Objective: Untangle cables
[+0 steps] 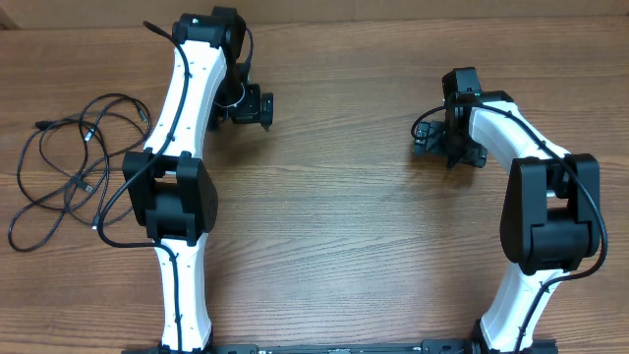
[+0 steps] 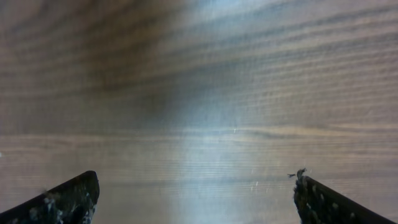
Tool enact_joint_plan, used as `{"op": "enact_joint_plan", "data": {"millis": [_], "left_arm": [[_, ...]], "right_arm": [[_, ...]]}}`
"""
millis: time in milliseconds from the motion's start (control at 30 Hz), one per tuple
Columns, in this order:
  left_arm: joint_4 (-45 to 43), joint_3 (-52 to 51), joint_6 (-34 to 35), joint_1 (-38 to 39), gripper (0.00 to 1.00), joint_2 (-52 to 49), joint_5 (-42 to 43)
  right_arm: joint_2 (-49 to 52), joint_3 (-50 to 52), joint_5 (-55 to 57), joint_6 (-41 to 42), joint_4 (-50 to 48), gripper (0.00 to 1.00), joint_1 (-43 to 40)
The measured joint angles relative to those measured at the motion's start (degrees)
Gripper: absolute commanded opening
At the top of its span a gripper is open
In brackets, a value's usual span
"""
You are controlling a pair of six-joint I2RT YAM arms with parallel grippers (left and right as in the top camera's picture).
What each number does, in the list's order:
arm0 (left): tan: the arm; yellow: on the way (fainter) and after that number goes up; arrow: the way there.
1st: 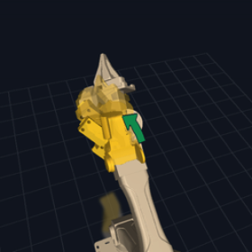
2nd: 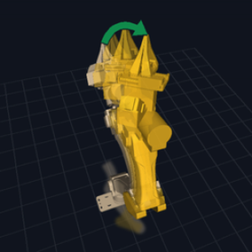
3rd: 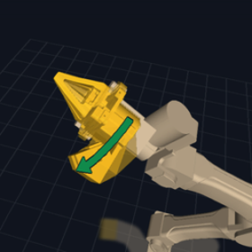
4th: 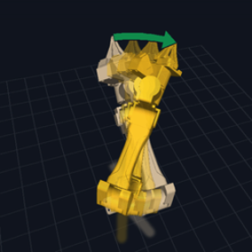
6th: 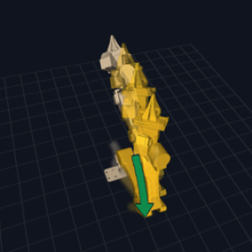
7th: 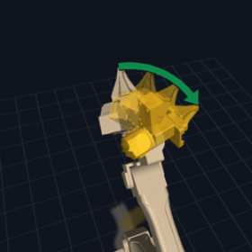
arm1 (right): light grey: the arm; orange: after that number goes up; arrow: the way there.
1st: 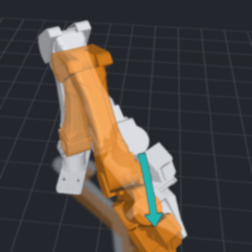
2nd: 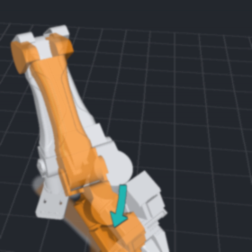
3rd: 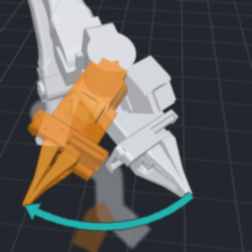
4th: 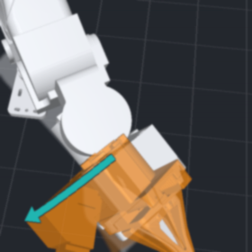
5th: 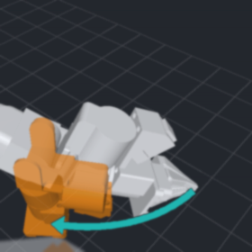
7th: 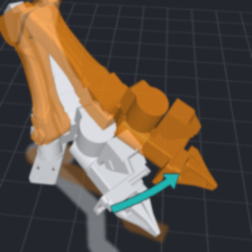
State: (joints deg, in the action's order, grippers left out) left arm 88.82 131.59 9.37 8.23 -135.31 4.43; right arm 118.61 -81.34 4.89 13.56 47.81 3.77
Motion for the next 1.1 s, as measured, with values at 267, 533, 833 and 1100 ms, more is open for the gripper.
{"op": "enact_joint_plan", "data": {"millis": [267, 533, 833, 1100], "left_arm": [[-7.02, 0.00, 0.15, 0.00, 1.00, 0.00, -0.02], [-10.25, 0.00, 0.15, 0.00, 1.00, 0.00, -0.02], [-10.25, 0.00, 0.15, 0.00, 1.00, 0.00, -0.02], [-10.23, 0.00, 0.15, 0.00, 0.99, 0.02, -0.02]], "right_arm": [[0.00, 0.00, -0.02, 0.13, 0.00, 1.00, 0.00], [0.00, 0.00, -0.02, 0.15, -0.02, 1.00, 0.02], [0.00, 0.00, -0.02, 0.13, -0.04, 1.00, 0.02], [0.00, 0.00, -0.02, 0.15, -0.02, 1.00, 0.00]]}}
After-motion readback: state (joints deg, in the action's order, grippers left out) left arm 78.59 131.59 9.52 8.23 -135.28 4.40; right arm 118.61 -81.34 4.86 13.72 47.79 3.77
